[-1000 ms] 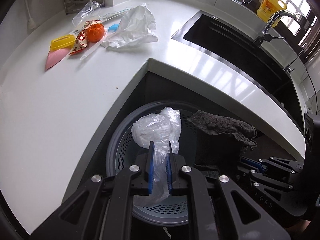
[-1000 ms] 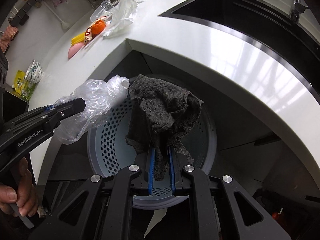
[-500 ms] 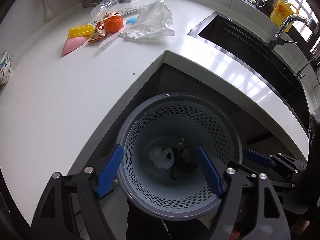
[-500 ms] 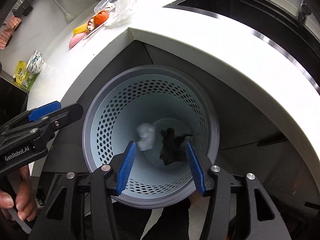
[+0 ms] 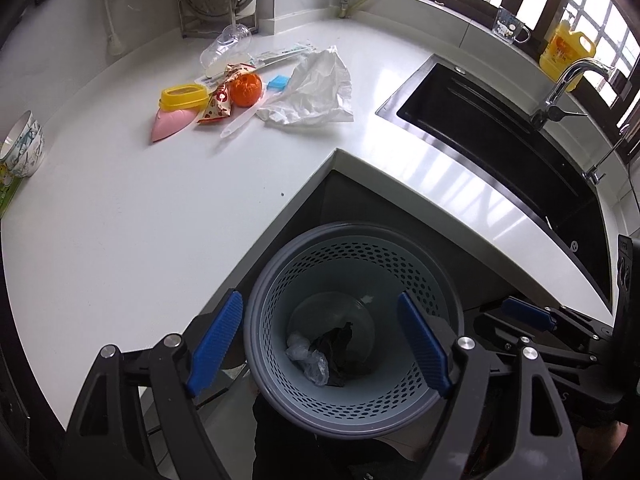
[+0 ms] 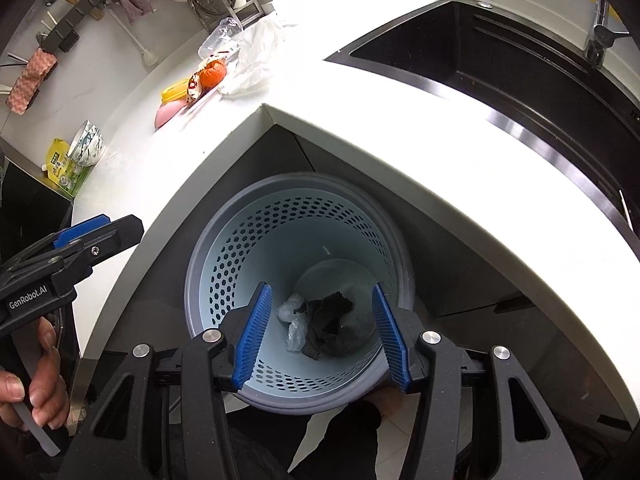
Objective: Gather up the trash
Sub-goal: 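Open both grippers to drop the rag and plastic bag into the basket, then move both grippers back toward the white bag and yellow-lidded container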
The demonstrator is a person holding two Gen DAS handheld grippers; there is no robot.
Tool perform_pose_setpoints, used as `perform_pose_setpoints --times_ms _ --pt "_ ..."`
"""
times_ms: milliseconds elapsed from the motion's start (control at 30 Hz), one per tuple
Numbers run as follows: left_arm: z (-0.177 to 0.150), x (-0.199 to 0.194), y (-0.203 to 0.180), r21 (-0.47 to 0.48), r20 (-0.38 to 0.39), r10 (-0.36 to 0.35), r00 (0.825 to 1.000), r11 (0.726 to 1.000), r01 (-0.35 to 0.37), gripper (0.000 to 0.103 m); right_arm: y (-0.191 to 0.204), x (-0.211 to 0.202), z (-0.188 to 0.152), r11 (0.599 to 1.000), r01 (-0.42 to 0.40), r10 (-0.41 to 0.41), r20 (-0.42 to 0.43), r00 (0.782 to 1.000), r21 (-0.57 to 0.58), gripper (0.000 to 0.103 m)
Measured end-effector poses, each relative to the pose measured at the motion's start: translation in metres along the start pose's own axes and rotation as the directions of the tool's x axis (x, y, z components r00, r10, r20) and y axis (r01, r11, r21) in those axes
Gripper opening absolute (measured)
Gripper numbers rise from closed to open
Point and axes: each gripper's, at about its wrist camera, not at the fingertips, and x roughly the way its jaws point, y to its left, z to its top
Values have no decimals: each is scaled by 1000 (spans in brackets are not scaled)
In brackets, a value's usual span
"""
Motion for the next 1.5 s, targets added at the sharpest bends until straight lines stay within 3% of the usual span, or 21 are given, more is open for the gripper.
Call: perform_pose_setpoints --times_ms 300,467,667,867,1100,1500 --pt "14 -20 -9 8 47 -14 999 1000 13 80 -1 -19 19 1000 -17 17 39 999 -4 51" --pt "23 -22 -4 -16 54 -56 997 998 57 80 6 -22 32 1000 -3 5 45 999 -26 51" --pt "35 -32 6 3 85 -59 995 998 59 80 15 -37 46 1000 -29 27 123 992 12 50" --pt "50 -39 31 0 107 -27 994 1000 27 80 30 -38 63 998 -57 54 156 986 15 51" --pt "77 -41 70 -12 136 22 990 1000 -20 81 46 -10 88 995 -83 73 146 987 64 51" --pt "130 -1 154 -25 122 85 989 996 -83 82 83 42 140 992 -62 47 139 989 106 51"
